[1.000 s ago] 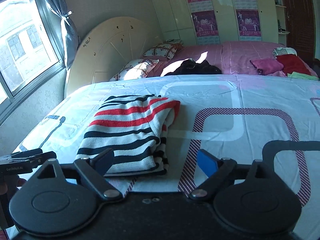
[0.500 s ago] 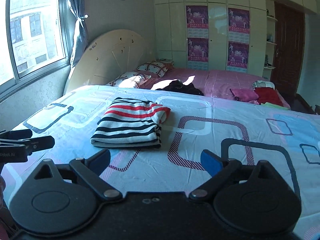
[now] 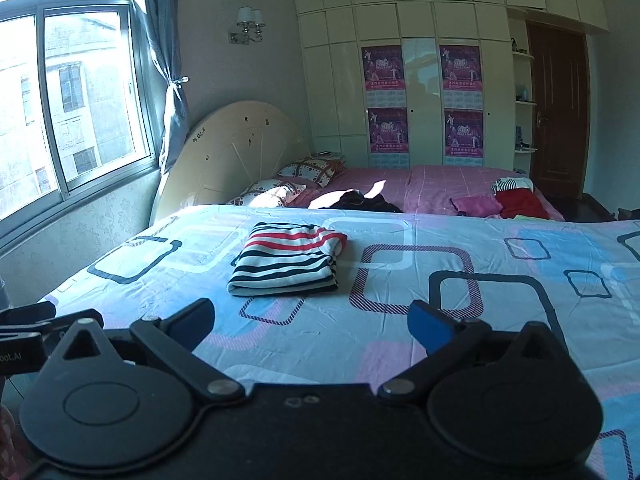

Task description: Fold small clothes

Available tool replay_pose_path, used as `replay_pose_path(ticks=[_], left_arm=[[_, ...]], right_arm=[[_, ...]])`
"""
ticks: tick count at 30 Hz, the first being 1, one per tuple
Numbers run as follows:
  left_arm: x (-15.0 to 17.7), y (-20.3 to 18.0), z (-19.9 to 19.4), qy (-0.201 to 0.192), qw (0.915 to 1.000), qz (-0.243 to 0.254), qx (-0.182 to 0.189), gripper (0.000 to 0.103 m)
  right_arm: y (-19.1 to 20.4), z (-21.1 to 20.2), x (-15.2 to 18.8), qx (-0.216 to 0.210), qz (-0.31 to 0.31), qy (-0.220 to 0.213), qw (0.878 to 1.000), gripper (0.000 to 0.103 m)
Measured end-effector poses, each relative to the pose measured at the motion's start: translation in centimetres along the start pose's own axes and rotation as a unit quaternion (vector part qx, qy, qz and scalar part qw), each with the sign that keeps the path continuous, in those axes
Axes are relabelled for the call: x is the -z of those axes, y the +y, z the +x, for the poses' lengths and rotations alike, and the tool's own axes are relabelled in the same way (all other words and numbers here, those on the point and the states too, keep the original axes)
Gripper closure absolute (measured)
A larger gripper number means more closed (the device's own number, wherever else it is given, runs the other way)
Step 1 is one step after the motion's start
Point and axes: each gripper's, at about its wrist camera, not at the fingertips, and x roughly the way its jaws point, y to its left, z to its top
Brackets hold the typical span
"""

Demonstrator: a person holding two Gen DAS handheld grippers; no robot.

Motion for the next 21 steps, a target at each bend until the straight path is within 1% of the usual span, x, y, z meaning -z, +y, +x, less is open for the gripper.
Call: replay_pose_path(ticks=[4, 11, 21], left_arm=[[-0.3, 0.6, -1.1, -0.011, 0.9999, -0.001, 0.001, 0.0], [-0.1, 0.6, -1.1, -0.015, 0.9997, -0.013, 0.011, 0.0], [-0.6, -0.8, -0.7, -0.012, 0.9996, 0.015, 0.022, 0.0]], right_arm=[[1.4, -1.2, 0.0, -0.003, -0.018, -0.011, 1.0, 0.001], [1.5, -1.7, 0.1, 0.007, -0.025, -0.013, 1.0, 0.001], [1.0, -2.1, 1.0, 0.016, -0.005, -0.016, 1.0, 0.001]])
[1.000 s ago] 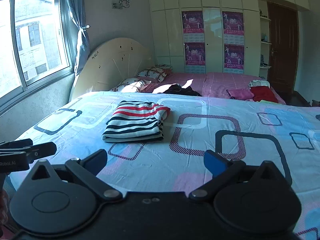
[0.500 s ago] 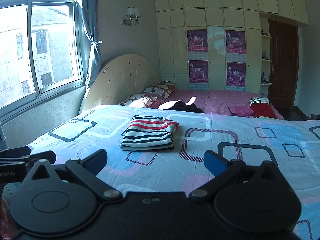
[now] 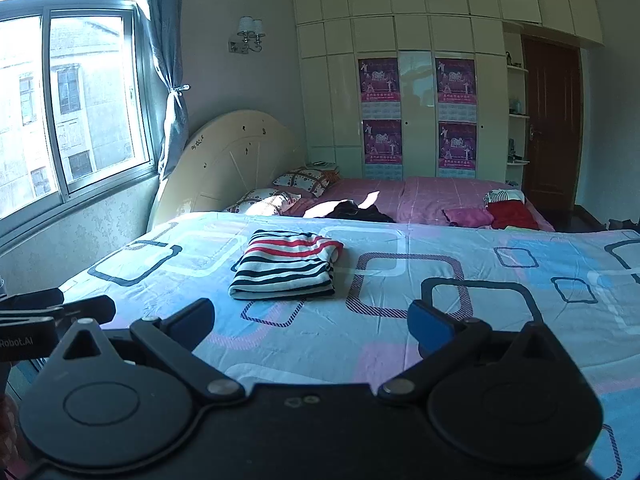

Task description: Fold small clothes

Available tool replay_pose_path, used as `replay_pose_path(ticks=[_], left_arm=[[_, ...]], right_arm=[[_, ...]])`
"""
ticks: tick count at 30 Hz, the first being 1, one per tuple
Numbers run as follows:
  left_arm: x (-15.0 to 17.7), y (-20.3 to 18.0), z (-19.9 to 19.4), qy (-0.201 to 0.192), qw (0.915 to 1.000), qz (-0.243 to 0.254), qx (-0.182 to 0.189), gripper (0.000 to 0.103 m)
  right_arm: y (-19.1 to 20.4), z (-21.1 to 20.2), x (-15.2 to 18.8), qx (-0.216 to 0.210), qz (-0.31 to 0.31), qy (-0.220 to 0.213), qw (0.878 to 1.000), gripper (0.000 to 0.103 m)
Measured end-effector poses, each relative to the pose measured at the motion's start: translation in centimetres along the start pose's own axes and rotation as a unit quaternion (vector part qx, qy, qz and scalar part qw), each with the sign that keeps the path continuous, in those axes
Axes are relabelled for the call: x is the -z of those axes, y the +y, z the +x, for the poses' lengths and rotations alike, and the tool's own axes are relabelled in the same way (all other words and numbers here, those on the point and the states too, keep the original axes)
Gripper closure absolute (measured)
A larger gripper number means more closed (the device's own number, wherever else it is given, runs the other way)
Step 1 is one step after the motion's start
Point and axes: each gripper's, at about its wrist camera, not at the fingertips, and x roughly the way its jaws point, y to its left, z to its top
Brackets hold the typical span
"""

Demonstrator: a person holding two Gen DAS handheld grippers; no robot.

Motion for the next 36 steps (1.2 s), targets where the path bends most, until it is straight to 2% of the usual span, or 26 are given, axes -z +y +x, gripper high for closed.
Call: replay_pose_path(ticks=[36], left_arm=[[-1.4, -0.8, -0.9, -0.009, 0.9996, 0.025, -0.004, 0.0]], right_arm=[[0.3, -0.2, -0.7, 0.003, 0.01, -0.014, 1.0, 0.0]])
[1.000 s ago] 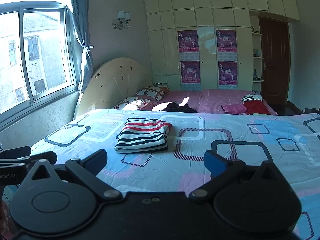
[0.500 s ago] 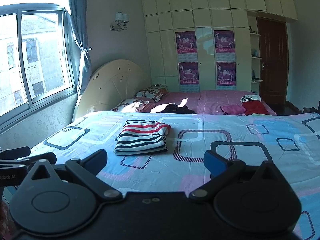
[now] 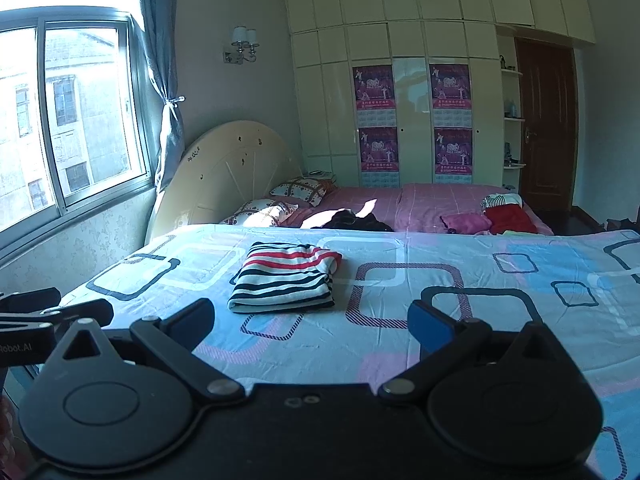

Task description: Fold small clothes

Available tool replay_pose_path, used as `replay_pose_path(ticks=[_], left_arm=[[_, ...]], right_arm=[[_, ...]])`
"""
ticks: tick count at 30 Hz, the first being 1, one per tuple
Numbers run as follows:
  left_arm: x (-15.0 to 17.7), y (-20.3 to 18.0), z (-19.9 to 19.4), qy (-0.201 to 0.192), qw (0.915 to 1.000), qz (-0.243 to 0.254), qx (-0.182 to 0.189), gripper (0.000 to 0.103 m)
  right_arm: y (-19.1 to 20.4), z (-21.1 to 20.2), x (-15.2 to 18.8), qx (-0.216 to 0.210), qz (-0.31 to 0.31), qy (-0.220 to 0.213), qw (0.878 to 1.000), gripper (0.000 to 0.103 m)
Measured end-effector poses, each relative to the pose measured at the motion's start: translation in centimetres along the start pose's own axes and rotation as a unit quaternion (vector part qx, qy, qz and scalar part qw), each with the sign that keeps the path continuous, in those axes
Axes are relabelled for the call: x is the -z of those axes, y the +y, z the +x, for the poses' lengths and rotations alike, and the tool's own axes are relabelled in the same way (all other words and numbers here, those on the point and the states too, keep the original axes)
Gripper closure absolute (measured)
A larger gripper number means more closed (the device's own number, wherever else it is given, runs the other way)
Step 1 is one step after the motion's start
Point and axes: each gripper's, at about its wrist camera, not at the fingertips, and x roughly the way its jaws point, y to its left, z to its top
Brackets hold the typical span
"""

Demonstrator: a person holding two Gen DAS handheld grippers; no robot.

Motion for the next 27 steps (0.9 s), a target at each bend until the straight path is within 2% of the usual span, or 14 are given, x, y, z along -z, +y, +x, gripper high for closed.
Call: replay_pose_path(ticks=[27], left_arm=[[-0.8, -1.1, 0.2, -0.006, 0.9999, 0.008, -0.003, 0.0]], right_arm=[[-0.9, -0.1, 0.0, -0.004, 0.001, 0.003, 1.0, 0.0]])
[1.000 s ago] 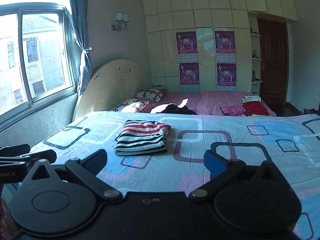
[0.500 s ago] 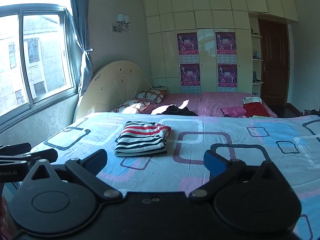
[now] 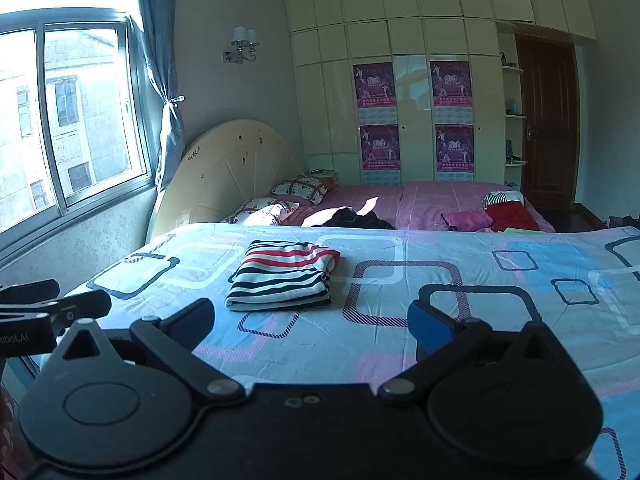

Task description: Fold small clothes

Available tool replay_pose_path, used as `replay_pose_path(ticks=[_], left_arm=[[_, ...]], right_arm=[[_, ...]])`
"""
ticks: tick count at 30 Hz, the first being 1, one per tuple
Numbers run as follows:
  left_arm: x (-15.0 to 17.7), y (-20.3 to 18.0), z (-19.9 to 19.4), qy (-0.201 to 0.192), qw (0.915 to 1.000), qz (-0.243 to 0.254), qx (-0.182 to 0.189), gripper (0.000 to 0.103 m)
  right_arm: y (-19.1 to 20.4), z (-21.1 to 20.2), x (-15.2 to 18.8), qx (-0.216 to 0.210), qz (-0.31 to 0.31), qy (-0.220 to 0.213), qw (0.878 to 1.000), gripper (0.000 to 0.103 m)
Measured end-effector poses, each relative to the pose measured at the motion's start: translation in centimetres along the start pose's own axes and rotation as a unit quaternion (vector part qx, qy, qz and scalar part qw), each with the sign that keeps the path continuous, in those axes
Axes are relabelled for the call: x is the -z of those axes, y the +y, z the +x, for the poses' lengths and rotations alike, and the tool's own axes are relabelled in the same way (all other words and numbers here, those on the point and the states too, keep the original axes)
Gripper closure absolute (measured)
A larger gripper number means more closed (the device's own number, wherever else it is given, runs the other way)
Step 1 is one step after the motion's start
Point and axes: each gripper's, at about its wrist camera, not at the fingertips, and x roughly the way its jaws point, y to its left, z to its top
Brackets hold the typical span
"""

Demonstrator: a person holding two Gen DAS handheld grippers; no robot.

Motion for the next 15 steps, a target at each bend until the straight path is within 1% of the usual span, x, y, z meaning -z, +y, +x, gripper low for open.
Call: replay_pose_path(ticks=[5, 11, 15], left_arm=[[-0.09, 0.03, 0.08, 0.0, 1.0, 0.0, 0.0, 0.0], [-0.11, -0.2, -0.58, -0.026, 0.9995, -0.005, -0.019, 0.001], [-0.13, -0.23, -0.71, -0.028, 0.9995, -0.01, -0.009, 0.001]], right_arm=[[-0.16, -0.04, 0.0, 0.001, 0.0, 0.001, 1.0, 0.0], [-0.18, 0.03, 0.01, -0.001, -0.003, 0.001, 1.0, 0.0], [-0.21, 0.16, -0.03, -0.003, -0.003, 0.001, 1.0, 0.0]])
